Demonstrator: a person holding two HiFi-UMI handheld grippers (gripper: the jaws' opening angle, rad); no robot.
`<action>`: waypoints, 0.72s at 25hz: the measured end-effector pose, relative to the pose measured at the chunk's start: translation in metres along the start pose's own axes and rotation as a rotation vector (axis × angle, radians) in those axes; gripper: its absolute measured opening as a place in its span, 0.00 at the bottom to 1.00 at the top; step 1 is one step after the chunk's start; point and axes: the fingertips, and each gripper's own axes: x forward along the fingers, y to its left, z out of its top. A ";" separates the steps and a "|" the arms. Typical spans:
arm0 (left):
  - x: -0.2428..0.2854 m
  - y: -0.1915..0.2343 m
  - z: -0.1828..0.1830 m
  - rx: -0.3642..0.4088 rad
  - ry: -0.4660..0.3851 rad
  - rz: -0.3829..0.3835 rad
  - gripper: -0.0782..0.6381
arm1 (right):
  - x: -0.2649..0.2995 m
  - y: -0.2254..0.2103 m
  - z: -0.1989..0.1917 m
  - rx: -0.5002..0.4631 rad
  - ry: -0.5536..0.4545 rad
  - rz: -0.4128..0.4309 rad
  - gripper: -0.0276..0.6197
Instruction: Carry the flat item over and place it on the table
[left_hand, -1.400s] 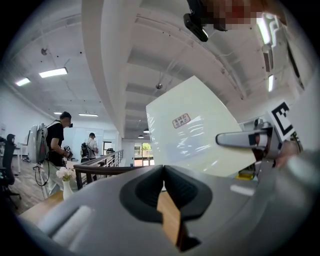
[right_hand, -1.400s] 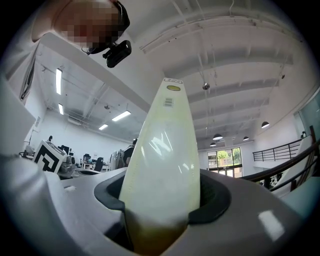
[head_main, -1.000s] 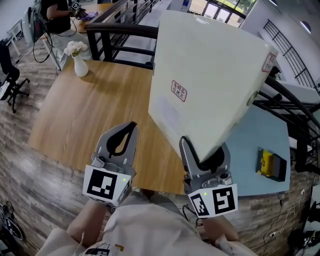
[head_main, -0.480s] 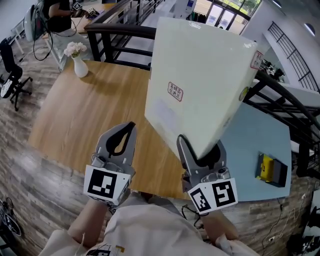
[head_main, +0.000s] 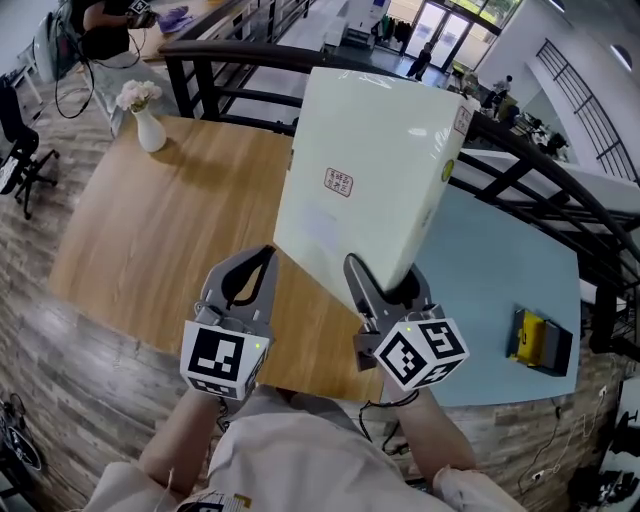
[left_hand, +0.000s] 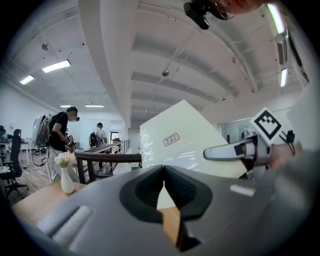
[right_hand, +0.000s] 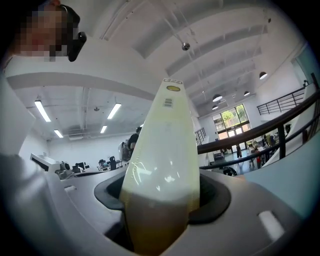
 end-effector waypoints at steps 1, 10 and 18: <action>0.005 0.000 -0.004 -0.003 0.007 -0.002 0.11 | 0.006 -0.006 -0.006 0.011 0.016 -0.004 0.53; 0.056 -0.002 -0.046 -0.012 0.064 -0.029 0.11 | 0.047 -0.046 -0.079 0.231 0.203 0.000 0.53; 0.107 0.014 -0.110 -0.038 0.189 -0.039 0.11 | 0.078 -0.084 -0.149 0.348 0.350 -0.030 0.53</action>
